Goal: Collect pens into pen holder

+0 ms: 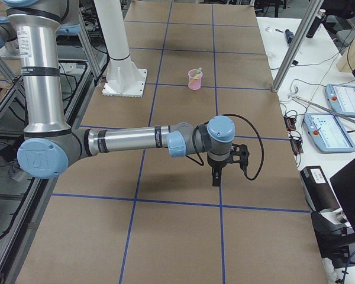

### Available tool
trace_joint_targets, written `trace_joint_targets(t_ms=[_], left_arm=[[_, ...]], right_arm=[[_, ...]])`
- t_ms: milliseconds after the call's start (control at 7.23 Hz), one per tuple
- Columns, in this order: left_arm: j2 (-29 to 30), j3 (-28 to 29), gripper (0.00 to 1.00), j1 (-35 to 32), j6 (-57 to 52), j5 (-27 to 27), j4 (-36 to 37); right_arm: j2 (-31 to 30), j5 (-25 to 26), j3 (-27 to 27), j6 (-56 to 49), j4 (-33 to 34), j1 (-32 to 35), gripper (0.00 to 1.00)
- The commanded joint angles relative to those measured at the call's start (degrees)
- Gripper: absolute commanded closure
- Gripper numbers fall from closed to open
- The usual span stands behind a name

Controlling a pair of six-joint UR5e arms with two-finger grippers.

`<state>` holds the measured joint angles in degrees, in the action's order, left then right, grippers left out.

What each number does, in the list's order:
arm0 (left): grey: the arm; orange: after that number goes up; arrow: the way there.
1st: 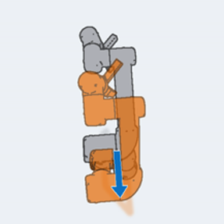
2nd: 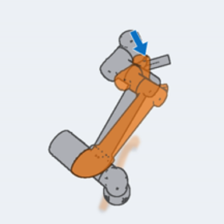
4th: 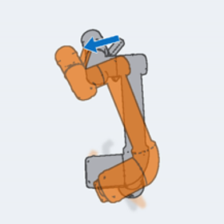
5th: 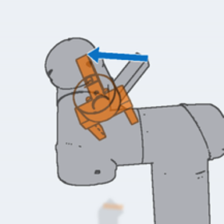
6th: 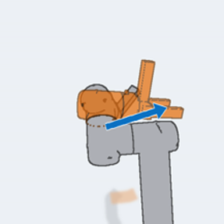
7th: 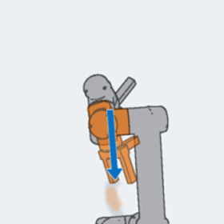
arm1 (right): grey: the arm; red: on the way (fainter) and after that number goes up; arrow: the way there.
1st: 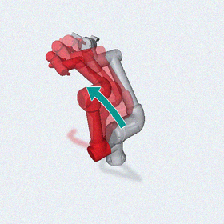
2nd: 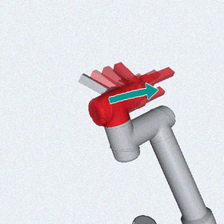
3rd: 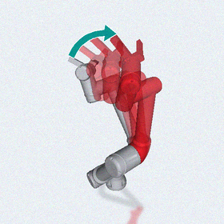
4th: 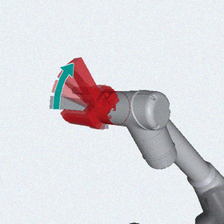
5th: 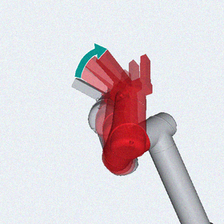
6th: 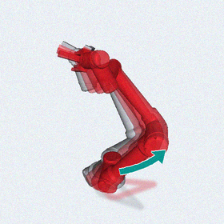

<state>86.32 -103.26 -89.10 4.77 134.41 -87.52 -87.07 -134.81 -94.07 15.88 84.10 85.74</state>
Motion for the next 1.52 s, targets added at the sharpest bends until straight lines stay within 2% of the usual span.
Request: trace_joint_targets(t_ms=[0,277,553,692,968,1107,1383], left_arm=[[-0.6,-0.6,0.0,-0.2,-0.2,1.4,-0.1],[-2.5,-3.8,0.0,-0.1,0.4,1.8,0.2],[-3.0,-2.4,0.0,-0.1,0.0,1.4,-0.6],[-3.9,-2.6,0.0,0.0,0.5,-0.4,-4.2],[-3.9,-1.8,0.0,0.0,0.4,0.0,-4.8],[-3.8,-1.2,0.0,0.0,0.4,-0.3,-4.7],[-5.2,-1.9,0.0,0.0,0.1,0.0,-5.2]], right_arm=[[0.1,0.8,0.1,-0.2,3.0,0.0,0.0],[0.7,5.2,-0.1,-3.1,6.5,-1.8,0.0],[0.1,4.7,0.2,-2.8,6.0,-1.8,0.0],[0.8,4.5,-0.2,-2.8,6.0,-1.8,0.0],[-3.0,5.1,-3.4,-3.0,5.6,-1.5,0.0],[-3.4,5.0,-4.0,-3.1,3.1,-1.5,0.0],[-4.3,4.3,-1.5,-2.9,2.9,-0.9,0.0]])
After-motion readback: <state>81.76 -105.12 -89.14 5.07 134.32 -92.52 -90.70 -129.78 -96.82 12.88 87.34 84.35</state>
